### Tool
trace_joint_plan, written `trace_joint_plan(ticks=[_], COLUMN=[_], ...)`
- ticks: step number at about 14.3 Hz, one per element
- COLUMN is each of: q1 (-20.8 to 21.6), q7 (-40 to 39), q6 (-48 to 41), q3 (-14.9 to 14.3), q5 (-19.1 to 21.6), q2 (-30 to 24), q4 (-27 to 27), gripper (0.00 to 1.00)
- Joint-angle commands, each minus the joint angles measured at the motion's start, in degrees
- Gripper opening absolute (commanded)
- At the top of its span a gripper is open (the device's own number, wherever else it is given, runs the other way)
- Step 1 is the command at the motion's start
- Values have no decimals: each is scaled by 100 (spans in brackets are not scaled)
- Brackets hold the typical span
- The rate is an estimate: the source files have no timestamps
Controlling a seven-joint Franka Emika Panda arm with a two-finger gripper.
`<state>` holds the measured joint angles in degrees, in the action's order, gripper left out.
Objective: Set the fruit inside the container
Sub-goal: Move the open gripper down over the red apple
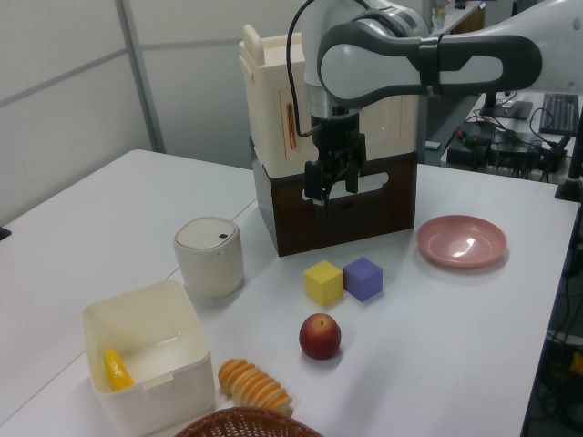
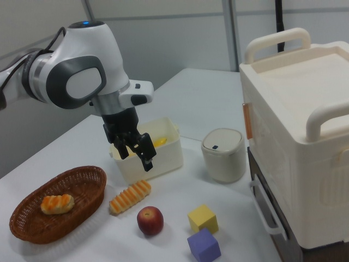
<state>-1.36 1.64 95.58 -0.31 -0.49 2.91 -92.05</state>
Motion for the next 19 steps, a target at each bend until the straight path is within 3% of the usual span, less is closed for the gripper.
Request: trace_joint_plan(ticks=[1, 16, 19], q1=[-31, -5, 65], q7=[-190, -190, -199], q6=[-92, 119, 363], q3=[-39, 39, 109], q5=[119, 128, 111], q2=[-150, 77, 262], q4=[-85, -120, -347], gripper=[100, 100, 100])
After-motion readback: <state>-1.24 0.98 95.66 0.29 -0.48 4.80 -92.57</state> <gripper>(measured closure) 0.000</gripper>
